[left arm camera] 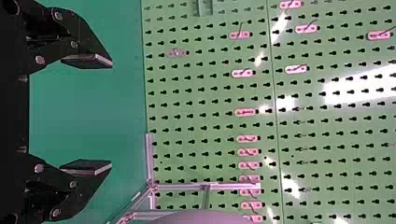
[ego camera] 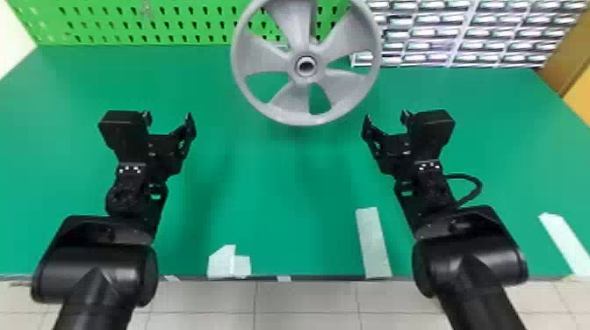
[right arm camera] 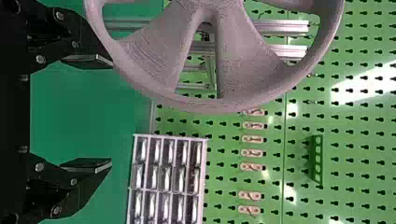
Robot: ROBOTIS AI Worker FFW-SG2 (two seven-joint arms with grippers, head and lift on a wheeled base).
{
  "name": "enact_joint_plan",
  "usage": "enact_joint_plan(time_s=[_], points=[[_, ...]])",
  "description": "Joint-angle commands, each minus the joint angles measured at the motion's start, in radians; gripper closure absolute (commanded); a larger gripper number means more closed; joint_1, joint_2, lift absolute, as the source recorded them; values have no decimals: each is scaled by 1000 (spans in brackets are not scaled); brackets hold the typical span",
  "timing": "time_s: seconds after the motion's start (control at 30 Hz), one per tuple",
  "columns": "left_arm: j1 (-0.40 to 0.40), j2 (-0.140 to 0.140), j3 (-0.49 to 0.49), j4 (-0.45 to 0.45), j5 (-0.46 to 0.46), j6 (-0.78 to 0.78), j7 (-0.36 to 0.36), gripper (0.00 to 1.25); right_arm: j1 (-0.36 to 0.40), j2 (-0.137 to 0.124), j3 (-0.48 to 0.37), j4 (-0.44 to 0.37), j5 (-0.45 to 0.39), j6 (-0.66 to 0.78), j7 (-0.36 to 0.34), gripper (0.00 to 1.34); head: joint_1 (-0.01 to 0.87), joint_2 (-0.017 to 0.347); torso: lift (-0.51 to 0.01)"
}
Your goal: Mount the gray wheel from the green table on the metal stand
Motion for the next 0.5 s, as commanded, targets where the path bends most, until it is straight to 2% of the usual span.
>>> enact_joint_plan(time_s=[0.0, 0.47], points=[[0, 0, 2, 0, -1, -1, 0, 486, 0, 1, 0, 0, -1, 0, 0, 512, 867, 52, -100], [-5, 0, 2, 0, 0, -1, 0, 486, 0, 2, -5, 0, -4, 0, 0, 512, 867, 52, -100]])
